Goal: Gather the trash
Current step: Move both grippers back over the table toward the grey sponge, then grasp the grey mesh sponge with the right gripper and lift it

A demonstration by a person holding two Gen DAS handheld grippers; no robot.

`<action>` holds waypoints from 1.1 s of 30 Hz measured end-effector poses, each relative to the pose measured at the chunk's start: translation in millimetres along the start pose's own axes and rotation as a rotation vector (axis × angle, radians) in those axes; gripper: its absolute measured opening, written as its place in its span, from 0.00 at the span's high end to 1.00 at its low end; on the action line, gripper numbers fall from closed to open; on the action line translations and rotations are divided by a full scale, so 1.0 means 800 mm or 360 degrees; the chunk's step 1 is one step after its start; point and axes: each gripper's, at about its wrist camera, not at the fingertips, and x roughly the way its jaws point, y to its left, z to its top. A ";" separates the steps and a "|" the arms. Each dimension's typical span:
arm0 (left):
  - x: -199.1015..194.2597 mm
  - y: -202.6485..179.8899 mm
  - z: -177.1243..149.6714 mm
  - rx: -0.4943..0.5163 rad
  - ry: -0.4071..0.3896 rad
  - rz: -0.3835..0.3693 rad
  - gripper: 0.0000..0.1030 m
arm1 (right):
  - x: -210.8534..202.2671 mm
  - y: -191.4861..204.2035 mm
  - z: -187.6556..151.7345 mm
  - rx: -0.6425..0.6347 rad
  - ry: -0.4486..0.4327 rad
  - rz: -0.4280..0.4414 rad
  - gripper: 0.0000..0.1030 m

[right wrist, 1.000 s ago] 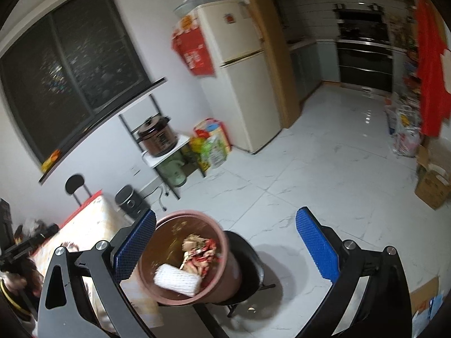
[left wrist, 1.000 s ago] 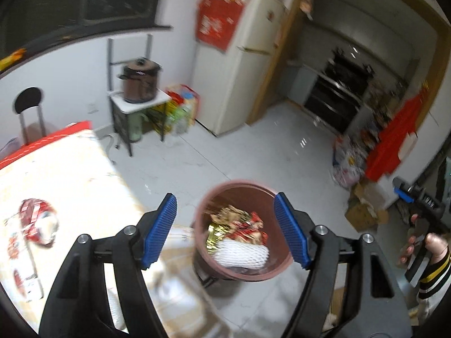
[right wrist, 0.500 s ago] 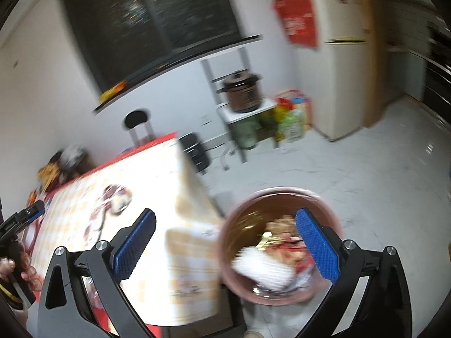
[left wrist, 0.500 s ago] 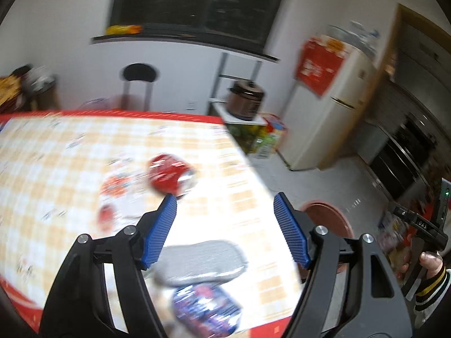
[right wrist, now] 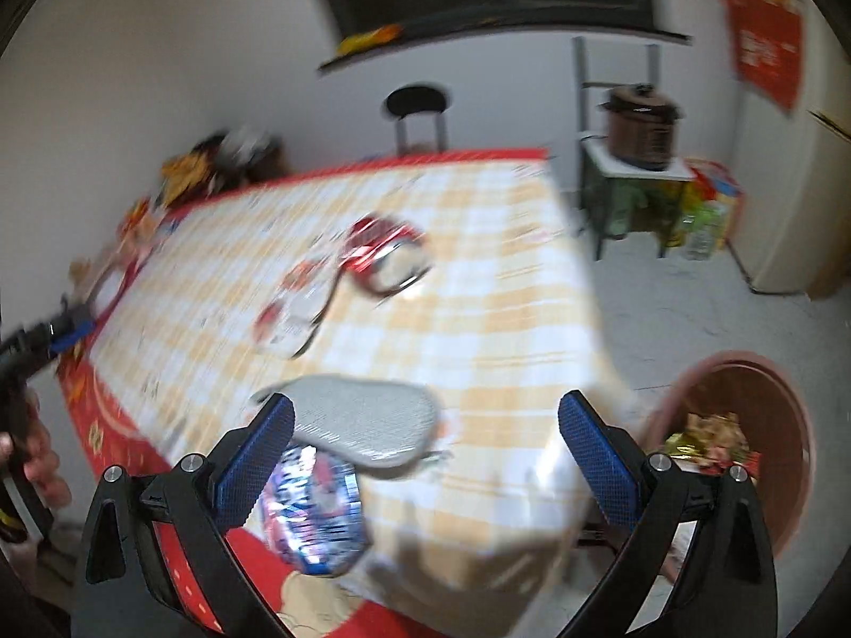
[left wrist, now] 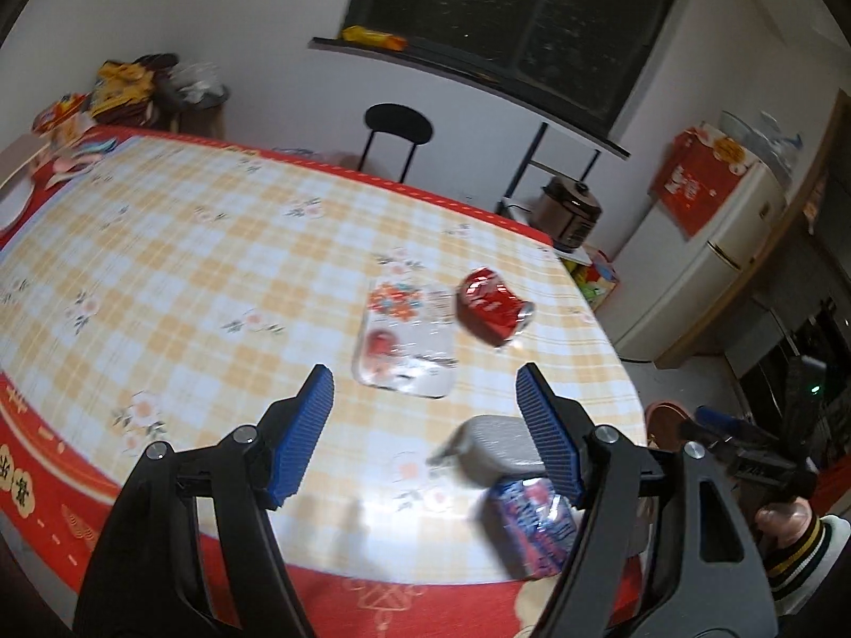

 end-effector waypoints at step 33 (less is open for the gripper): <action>0.080 0.163 0.003 -0.0068 0.0230 -0.0264 0.30 | 0.204 0.100 0.008 -0.0185 0.0561 -0.0336 0.14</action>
